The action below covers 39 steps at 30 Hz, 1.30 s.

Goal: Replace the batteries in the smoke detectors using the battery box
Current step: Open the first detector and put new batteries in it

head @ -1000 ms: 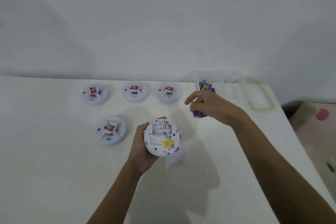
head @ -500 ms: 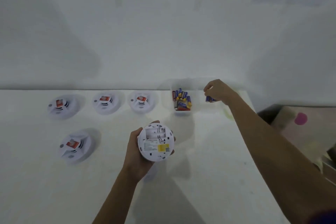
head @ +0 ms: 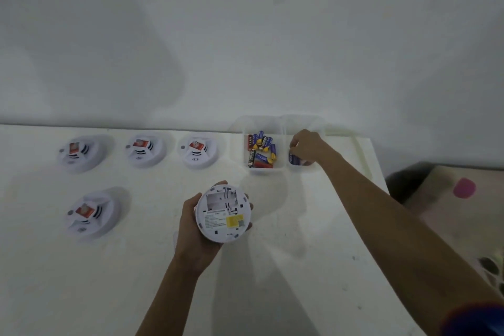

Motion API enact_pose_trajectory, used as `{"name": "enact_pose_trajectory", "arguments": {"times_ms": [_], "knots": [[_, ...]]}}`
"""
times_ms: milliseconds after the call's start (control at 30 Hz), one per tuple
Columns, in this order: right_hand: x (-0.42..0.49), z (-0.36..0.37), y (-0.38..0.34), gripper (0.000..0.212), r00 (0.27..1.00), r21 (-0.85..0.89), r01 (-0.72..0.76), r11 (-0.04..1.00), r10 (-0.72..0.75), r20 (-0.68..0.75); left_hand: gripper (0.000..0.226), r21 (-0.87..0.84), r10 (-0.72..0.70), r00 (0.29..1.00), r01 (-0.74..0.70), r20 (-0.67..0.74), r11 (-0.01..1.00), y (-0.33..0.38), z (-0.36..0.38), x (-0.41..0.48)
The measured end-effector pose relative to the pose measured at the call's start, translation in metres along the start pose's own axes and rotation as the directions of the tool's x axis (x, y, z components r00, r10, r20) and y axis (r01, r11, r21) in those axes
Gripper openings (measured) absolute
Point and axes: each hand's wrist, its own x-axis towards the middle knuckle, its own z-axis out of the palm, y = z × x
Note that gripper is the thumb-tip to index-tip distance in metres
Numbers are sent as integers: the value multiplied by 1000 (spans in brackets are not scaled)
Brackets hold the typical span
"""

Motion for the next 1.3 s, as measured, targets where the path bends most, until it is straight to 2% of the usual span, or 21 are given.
{"name": "enact_pose_trajectory", "arguments": {"times_ms": [67, 133, 200, 267, 333, 467, 533, 733, 867, 967, 1100, 1233, 1300], "knots": [[0, -3, 1, 18, 1000, -24, 6, 1000, -6, -6, 63, 13, 2, 1000, -2, 21, 1000, -2, 4, 2], [2, -5, 2, 17, 989, -70, 66, 995, -74, -129, 65, 16, 2, 999, -3, 39, 1000, -4, 6, 4], [4, -7, 1, 17, 938, -110, 154, 982, -180, -296, 66, 16, -3, 999, 3, 46, 1000, -5, 7, 5], [3, -9, -6, 16, 889, -106, 269, 957, -289, -354, 65, 20, -7, 999, 6, 46, 1000, -5, 6, 5], [-1, -10, -18, 15, 865, -154, 367, 918, -397, -305, 66, 29, -9, 999, 7, 40, 1000, -5, 4, 4], [-6, 0, -36, 11, 847, -261, 482, 837, -521, -108, 67, 26, -11, 999, 10, 39, 1000, -2, 0, 4], [-8, 6, -43, 5, 845, -318, 505, 803, -535, -11, 64, 24, -2, 999, 0, 51, 1000, -1, -3, 4], [-3, 27, -53, 19, 858, -471, 498, 729, -492, 145, 62, 20, 39, 996, -41, 77, 999, 2, -5, 3], [6, 40, -50, 36, 877, -519, 470, 714, -446, 181, 60, 24, 42, 996, -44, 77, 999, 0, -10, 4], [8, 47, -50, 40, 882, -513, 463, 722, -432, 189, 54, 6, 57, 993, -57, 101, 998, 1, -9, 3], [10, 50, -50, 41, 886, -479, 461, 747, -422, 193, 48, -53, 50, 991, -44, 122, 998, 4, -12, 3], [12, 46, -49, 41, 889, -416, 457, 786, -418, 187, 52, -213, 9, 987, 25, 160, 977, 2, -30, 4], [14, 40, -49, 29, 902, -337, 431, 837, -402, 154, 48, -156, 7, 991, 13, 133, 988, 2, -29, 3]]}}
